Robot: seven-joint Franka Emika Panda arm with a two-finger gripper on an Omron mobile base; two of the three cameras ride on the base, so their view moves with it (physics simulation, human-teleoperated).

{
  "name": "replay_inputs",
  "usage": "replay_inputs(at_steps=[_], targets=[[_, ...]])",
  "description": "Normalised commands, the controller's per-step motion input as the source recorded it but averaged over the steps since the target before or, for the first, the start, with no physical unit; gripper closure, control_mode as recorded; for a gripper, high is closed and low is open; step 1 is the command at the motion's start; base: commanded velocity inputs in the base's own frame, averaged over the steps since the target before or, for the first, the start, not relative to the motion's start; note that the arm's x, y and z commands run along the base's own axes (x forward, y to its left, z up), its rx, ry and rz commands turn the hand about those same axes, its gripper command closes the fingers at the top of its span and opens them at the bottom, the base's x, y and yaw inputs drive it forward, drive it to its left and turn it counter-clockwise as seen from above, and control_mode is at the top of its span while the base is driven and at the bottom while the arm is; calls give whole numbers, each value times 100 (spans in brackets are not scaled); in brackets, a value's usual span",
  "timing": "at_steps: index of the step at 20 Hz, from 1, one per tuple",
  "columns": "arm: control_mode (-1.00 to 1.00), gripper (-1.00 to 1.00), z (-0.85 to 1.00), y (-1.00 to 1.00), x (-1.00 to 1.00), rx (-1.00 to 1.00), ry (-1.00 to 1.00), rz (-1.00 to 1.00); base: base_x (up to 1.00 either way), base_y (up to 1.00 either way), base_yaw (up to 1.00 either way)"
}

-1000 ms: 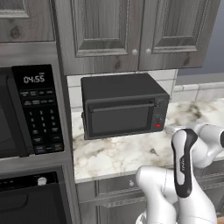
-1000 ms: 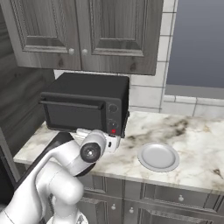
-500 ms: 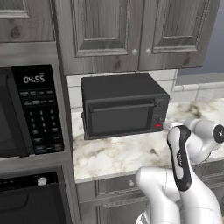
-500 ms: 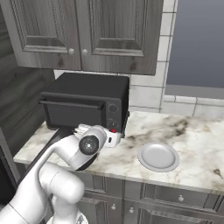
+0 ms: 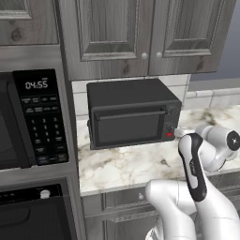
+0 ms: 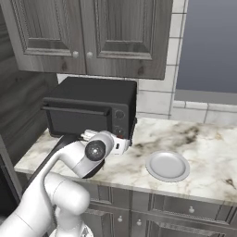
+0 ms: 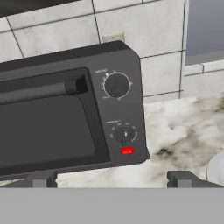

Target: Pull the toaster oven rack outwards. Pick up the baguette from the plate and place it on the toaster oven rack. Close the toaster oven door fully and set the temperature to the lowest setting.

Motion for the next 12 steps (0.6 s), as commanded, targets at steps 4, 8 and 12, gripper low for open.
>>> replay_inputs(at_steps=[4, 8, 12], targets=[[-100, -100, 0, 0, 0, 0, 0, 0, 0, 0, 0], [-100, -100, 0, 0, 0, 0, 0, 0, 0, 0, 0], [-100, -100, 0, 0, 0, 0, 0, 0, 0, 0, 0]])
